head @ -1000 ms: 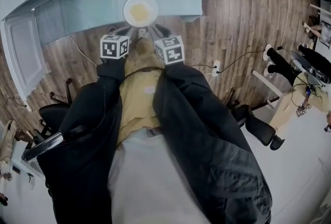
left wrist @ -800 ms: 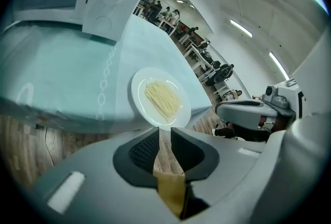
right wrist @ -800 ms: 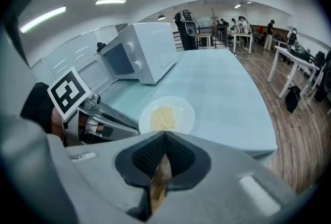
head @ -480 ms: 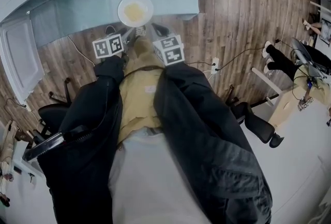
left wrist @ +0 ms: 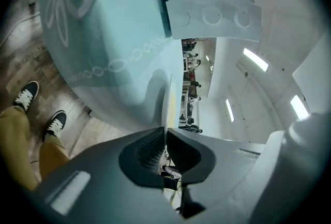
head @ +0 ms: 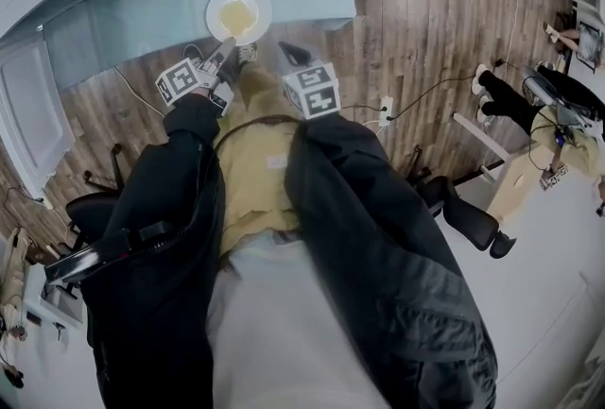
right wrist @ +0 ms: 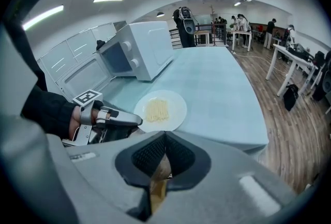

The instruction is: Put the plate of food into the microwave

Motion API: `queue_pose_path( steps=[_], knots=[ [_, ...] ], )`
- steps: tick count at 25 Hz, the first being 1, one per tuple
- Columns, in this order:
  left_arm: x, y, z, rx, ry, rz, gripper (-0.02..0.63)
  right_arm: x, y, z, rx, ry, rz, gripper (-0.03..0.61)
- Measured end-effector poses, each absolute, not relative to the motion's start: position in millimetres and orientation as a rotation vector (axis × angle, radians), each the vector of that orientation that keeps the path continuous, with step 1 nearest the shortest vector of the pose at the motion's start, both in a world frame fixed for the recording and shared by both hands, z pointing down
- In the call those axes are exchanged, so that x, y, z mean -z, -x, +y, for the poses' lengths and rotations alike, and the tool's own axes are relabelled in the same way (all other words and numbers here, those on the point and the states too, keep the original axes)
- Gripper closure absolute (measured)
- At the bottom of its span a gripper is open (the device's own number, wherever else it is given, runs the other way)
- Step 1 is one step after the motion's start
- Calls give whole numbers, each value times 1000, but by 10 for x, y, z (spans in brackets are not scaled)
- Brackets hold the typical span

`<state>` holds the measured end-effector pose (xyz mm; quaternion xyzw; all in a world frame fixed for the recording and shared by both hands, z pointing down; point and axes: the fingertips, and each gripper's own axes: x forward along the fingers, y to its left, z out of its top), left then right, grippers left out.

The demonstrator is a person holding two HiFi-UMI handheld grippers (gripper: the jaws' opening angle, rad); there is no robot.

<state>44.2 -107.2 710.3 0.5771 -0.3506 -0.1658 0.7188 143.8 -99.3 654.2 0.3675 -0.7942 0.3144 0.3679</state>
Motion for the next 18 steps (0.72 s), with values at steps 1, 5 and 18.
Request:
queue_pose_path(
  steps=[1,5,18],
  knots=[
    [-7061,-493,-1097,386,-1280,-763,600,-6529,-1470,-1009,-811,-939,-2043,577],
    [-7005,-437,-1090,440,-1263,-724,600,-6525,-1317,-1010,-801,-903,-2059,577],
    [-6591,600,-781,629,-1246,-759,600,-6437,-368,-1028,-727,-719,-2151,577]
  ],
)
